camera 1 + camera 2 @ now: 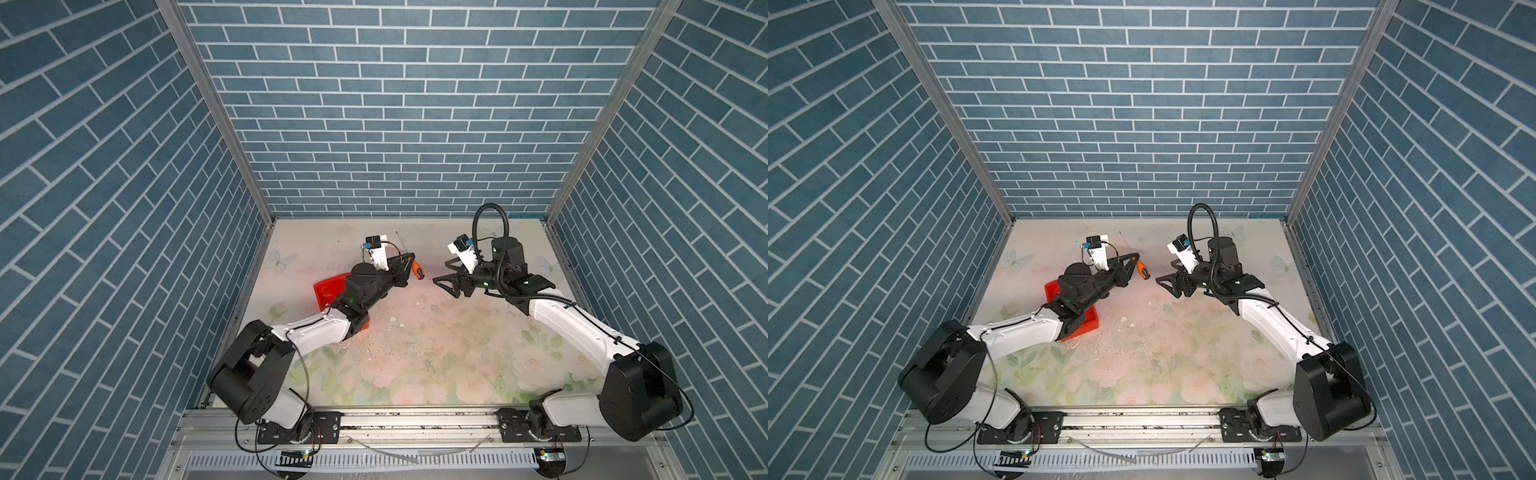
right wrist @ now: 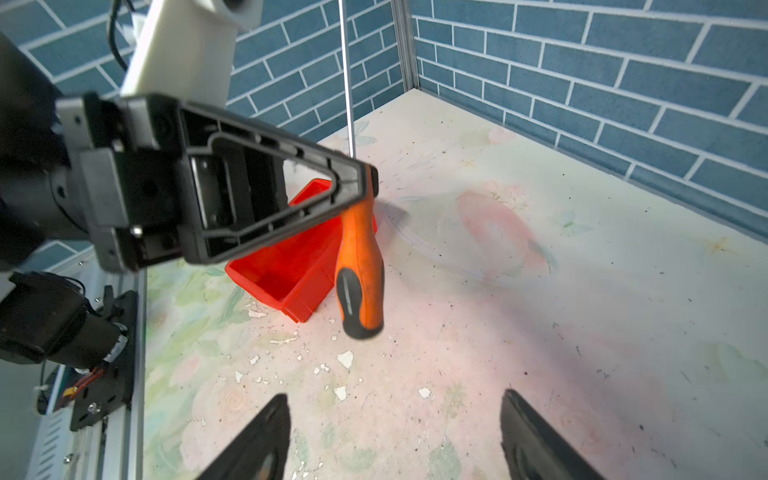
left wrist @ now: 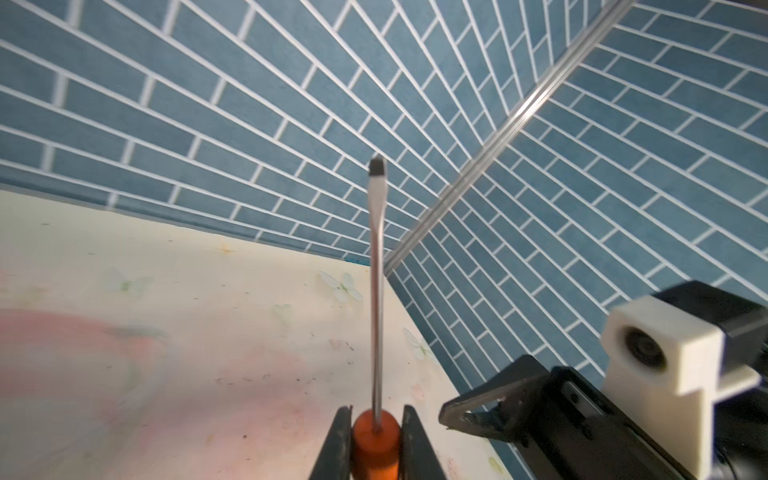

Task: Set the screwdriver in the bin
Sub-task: 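Lower the screwdriver into the red bin with the left gripper while the right arm withdraws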

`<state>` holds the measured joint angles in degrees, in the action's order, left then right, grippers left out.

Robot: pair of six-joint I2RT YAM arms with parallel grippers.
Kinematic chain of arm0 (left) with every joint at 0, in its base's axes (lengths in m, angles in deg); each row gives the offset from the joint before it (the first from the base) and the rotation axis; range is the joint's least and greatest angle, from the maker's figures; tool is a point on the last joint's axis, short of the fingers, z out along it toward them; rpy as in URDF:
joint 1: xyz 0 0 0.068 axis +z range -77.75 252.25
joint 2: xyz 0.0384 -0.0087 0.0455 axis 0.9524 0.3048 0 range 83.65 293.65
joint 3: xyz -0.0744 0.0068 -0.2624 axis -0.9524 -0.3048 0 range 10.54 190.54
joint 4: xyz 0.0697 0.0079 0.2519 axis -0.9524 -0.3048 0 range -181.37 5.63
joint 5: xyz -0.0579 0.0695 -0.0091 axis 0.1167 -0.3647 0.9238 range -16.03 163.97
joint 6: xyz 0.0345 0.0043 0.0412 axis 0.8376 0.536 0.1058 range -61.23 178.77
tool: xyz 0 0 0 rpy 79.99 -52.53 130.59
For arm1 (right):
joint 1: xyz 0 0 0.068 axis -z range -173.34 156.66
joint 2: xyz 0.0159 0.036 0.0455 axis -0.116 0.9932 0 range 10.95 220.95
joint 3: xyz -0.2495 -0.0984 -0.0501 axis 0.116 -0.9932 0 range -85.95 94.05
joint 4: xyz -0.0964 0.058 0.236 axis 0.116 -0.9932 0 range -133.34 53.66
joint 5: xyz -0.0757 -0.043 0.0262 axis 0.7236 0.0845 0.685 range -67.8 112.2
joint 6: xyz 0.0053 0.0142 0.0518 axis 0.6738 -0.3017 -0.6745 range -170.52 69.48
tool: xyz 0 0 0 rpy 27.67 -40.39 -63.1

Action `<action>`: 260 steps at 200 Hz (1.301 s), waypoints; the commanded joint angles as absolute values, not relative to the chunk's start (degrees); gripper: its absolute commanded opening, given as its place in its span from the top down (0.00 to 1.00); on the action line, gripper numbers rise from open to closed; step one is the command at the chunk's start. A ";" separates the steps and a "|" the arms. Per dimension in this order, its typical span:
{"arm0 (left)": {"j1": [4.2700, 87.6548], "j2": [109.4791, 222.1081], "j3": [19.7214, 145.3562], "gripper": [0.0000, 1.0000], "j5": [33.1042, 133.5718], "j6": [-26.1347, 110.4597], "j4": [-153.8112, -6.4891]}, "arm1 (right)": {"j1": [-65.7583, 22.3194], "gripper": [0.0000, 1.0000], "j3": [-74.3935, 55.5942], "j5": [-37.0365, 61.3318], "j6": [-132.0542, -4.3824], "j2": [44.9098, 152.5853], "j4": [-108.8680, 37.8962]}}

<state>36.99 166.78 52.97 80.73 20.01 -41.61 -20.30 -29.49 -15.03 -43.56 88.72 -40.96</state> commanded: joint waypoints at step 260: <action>53.99 168.02 66.76 1.00 68.29 39.26 -114.29 | -40.49 0.04 -12.36 -10.19 -33.54 100.49 -44.97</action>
